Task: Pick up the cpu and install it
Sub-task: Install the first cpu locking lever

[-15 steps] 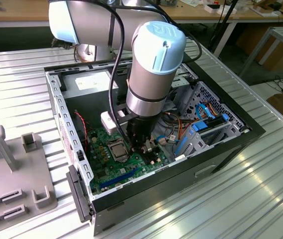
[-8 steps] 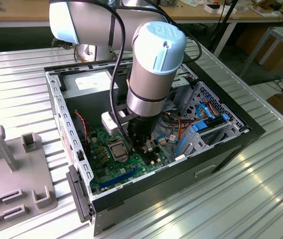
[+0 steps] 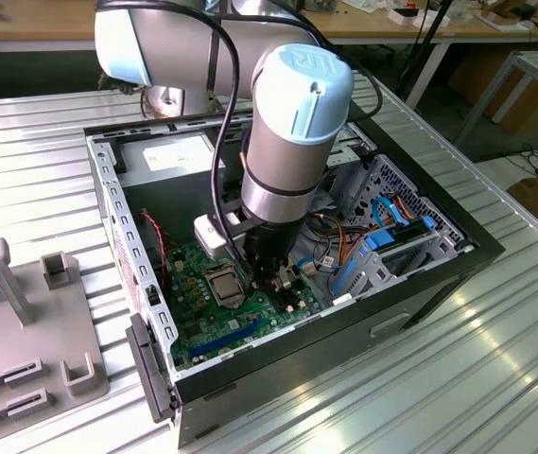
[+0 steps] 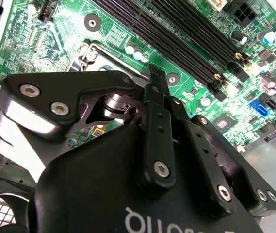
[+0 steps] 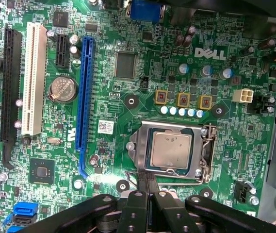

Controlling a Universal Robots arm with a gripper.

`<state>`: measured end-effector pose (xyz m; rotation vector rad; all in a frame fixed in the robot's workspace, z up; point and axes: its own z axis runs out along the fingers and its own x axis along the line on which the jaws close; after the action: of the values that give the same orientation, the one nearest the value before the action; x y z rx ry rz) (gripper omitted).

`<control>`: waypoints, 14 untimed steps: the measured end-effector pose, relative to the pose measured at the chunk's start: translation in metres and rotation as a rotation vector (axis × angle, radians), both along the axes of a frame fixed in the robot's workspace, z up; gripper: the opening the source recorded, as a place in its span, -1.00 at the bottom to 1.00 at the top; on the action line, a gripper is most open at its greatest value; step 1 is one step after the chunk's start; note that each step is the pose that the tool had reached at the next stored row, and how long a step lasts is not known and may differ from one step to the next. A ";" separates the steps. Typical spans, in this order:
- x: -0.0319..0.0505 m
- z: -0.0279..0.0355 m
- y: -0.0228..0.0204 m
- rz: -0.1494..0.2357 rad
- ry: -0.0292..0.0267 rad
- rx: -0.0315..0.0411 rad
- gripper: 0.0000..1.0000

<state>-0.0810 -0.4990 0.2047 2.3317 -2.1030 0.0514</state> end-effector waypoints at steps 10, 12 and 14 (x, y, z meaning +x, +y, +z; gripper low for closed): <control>0.0017 -0.0031 0.0000 0.019 -0.0022 -0.0001 -0.79; 0.0019 -0.0039 0.0000 0.023 -0.0027 -0.0001 -0.79; 0.0021 -0.0051 0.0000 0.027 -0.0035 0.0000 -0.79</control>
<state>-0.0789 -0.4990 0.1996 2.3623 -2.0726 0.0557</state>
